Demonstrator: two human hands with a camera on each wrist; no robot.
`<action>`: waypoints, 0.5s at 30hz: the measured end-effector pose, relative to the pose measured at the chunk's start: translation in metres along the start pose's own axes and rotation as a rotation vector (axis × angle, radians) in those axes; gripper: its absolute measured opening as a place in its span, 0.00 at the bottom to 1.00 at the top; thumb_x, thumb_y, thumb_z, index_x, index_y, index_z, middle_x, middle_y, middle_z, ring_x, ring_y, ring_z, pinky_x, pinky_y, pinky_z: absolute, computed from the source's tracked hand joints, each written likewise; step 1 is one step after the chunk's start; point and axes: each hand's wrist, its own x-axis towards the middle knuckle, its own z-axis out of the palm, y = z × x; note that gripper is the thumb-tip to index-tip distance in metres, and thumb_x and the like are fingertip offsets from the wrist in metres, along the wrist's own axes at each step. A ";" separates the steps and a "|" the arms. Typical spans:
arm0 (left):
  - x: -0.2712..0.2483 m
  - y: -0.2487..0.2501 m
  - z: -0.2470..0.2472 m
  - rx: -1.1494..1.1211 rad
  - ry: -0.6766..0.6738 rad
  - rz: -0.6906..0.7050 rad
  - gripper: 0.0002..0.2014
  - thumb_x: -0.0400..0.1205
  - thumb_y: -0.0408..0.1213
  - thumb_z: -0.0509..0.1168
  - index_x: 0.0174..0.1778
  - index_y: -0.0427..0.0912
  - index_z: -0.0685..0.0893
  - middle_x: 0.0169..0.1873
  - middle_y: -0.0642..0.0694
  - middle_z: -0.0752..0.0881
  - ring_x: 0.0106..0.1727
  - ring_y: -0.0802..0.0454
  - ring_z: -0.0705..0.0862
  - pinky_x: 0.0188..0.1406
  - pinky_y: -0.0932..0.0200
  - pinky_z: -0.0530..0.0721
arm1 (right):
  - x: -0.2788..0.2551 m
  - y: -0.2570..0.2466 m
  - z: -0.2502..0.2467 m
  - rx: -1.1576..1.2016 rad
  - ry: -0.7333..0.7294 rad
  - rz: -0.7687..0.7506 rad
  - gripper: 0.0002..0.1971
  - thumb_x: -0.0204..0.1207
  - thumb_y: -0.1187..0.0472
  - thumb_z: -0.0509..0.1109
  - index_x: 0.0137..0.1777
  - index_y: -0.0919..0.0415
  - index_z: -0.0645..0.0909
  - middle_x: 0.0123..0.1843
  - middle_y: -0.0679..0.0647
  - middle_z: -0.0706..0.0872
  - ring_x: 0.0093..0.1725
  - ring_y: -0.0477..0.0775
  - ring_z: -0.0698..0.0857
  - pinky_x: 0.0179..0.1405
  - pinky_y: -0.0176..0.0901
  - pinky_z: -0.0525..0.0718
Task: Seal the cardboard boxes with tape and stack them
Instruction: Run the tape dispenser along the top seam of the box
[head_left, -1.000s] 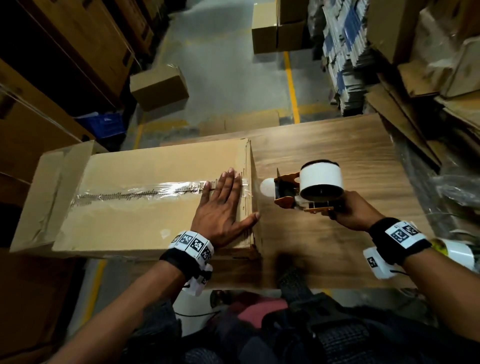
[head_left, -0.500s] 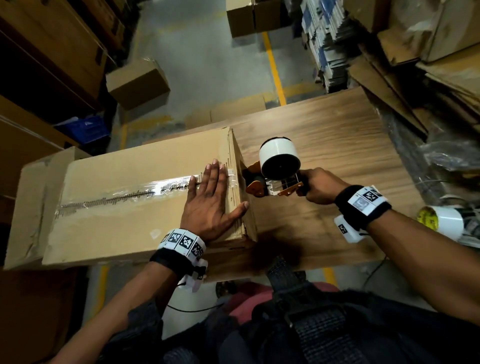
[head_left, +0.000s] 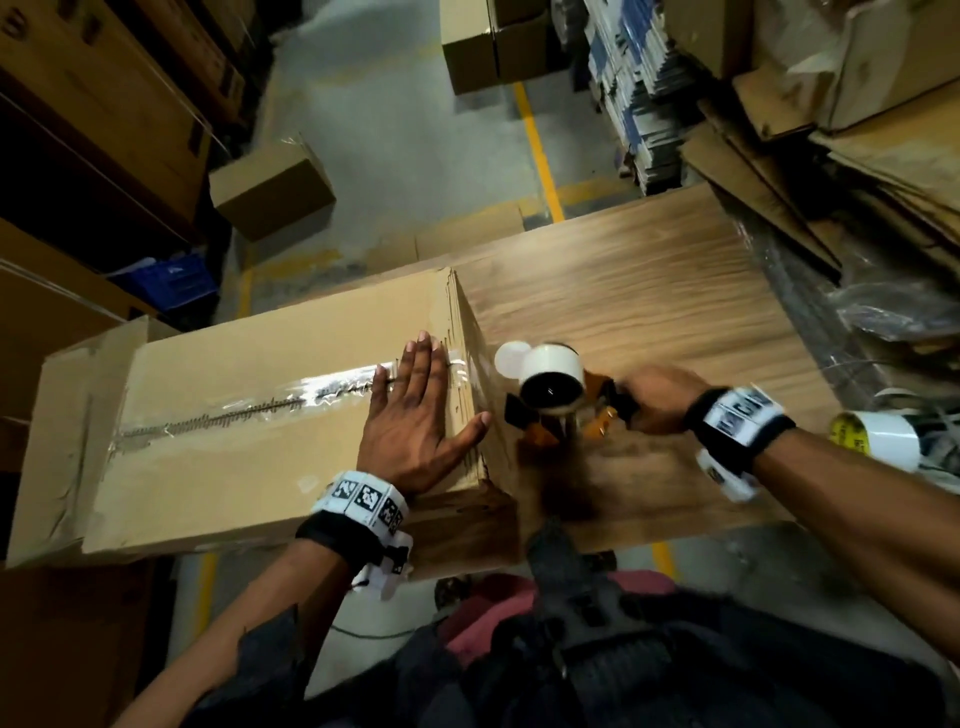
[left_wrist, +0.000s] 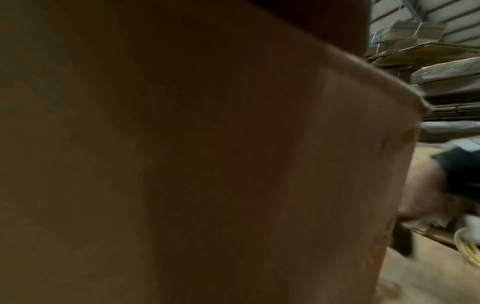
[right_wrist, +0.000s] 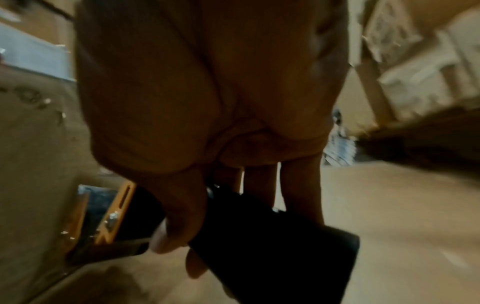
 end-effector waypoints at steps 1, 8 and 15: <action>0.002 -0.001 -0.002 0.006 0.006 -0.005 0.51 0.80 0.80 0.32 0.92 0.48 0.34 0.90 0.50 0.29 0.90 0.56 0.28 0.90 0.39 0.37 | -0.003 0.009 0.006 0.091 -0.041 -0.015 0.08 0.72 0.53 0.76 0.50 0.48 0.84 0.50 0.53 0.91 0.53 0.62 0.90 0.44 0.46 0.81; 0.002 0.000 -0.002 -0.004 -0.004 -0.002 0.51 0.80 0.79 0.32 0.92 0.47 0.34 0.90 0.50 0.30 0.90 0.55 0.28 0.91 0.39 0.37 | -0.008 0.047 0.038 0.863 -0.227 0.106 0.05 0.83 0.74 0.70 0.54 0.78 0.84 0.36 0.62 0.89 0.32 0.56 0.88 0.29 0.45 0.88; 0.001 0.005 -0.004 -0.018 -0.018 -0.018 0.49 0.83 0.78 0.33 0.92 0.49 0.33 0.90 0.51 0.28 0.89 0.56 0.27 0.90 0.39 0.36 | 0.007 0.060 0.015 0.944 -0.348 0.222 0.07 0.86 0.71 0.69 0.52 0.77 0.84 0.40 0.68 0.89 0.32 0.60 0.89 0.28 0.52 0.91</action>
